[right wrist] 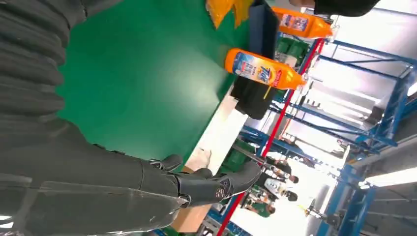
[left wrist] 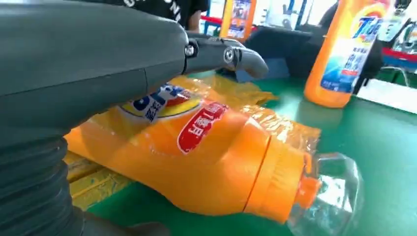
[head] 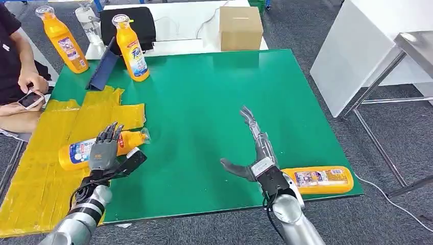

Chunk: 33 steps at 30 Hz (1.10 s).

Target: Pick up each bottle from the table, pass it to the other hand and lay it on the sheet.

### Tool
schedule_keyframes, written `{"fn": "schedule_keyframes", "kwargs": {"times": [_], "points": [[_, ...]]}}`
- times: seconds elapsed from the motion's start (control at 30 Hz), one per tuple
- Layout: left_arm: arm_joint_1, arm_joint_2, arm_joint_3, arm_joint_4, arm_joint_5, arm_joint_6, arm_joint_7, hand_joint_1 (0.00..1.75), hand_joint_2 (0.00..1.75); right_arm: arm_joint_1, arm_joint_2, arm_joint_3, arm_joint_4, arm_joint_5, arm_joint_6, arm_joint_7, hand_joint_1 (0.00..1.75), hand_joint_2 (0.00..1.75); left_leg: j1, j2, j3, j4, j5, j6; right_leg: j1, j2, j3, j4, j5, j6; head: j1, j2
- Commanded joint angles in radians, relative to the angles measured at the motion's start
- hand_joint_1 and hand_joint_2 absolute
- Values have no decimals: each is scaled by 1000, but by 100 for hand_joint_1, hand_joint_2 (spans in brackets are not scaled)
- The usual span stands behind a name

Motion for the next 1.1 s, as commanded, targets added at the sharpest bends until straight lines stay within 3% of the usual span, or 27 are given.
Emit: {"fn": "schedule_keyframes", "kwargs": {"times": [0.03,0.7,0.8,0.87,1.03,1.1], "points": [[-7,-22,52,-5,0,-3,-2,0,175,-17,-11,-4,71,1,-3,6,0,175,0,0,5,0,-2,-1,1,-2,5,-1,-2,-1,0,0],[-14,-28,58,18,36,-3,-40,0,175,-16,-12,-3,70,18,-13,8,0,175,0,0,4,0,-2,-1,1,-1,4,-1,-1,-1,0,0],[-6,-61,72,-17,270,-75,-197,0,175,-7,-36,13,65,166,-81,33,0,175,0,-1,2,0,-1,0,0,-2,3,-1,-1,-1,0,0],[67,-99,33,-190,430,-127,-270,0,175,7,-95,49,60,429,-167,124,0,175,0,-2,3,0,-1,0,1,-3,4,-1,-1,-1,0,0],[245,-117,-144,-593,515,-111,-262,0,175,53,-281,79,20,762,-144,259,0,175,0,-3,6,0,-3,0,0,-4,8,-2,-3,0,0,0],[280,-117,-177,-669,522,-98,-252,0,175,74,-352,49,11,756,-100,256,0,175,-1,-4,4,1,-3,1,0,-5,6,-1,-3,0,0,0]]}}
